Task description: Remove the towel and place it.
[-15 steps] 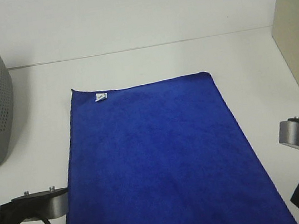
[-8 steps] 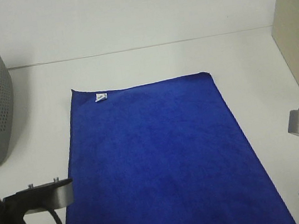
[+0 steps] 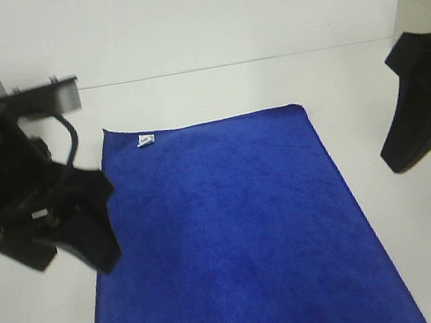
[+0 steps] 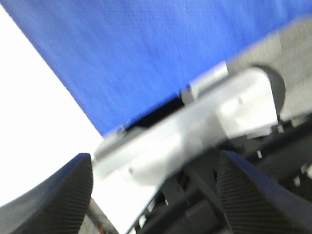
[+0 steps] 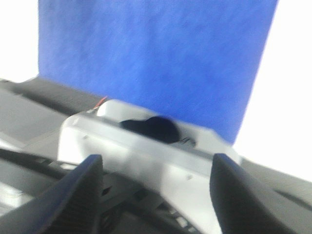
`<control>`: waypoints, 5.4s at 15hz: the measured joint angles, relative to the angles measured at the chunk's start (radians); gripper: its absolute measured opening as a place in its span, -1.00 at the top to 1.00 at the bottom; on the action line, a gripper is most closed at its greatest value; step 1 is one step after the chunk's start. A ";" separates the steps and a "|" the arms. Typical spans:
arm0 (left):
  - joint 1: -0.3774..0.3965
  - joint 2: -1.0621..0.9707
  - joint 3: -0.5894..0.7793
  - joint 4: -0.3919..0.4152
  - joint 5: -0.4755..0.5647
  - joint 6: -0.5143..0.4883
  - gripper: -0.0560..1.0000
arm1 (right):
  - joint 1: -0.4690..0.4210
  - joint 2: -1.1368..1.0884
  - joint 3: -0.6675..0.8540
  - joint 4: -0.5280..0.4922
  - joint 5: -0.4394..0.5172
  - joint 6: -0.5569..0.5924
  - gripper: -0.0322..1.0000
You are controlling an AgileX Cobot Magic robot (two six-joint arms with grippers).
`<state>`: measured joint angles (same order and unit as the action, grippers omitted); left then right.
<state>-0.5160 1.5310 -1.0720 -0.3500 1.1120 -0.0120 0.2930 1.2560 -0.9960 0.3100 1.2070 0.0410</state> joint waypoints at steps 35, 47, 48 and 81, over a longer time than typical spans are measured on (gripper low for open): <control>0.347 0.840 -0.916 0.087 0.043 -0.009 -0.53 | -0.237 1.004 -0.870 -0.023 -0.077 -0.090 -0.86; 0.394 0.930 -0.919 -0.044 -0.055 0.045 -0.53 | -0.237 1.131 -0.870 0.053 -0.166 -0.218 -0.86; 0.395 0.936 -0.919 -0.051 -0.073 0.060 -0.53 | -0.237 1.137 -0.871 0.054 -0.177 -0.219 -0.86; 0.295 0.990 -0.946 -0.220 -0.197 0.166 -0.08 | -0.144 1.188 -0.876 0.137 -0.344 -0.322 0.50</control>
<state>-0.2210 2.5210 -2.0180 -0.5700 0.9150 0.1540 0.1490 2.4440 -1.8720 0.4470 0.8630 -0.2810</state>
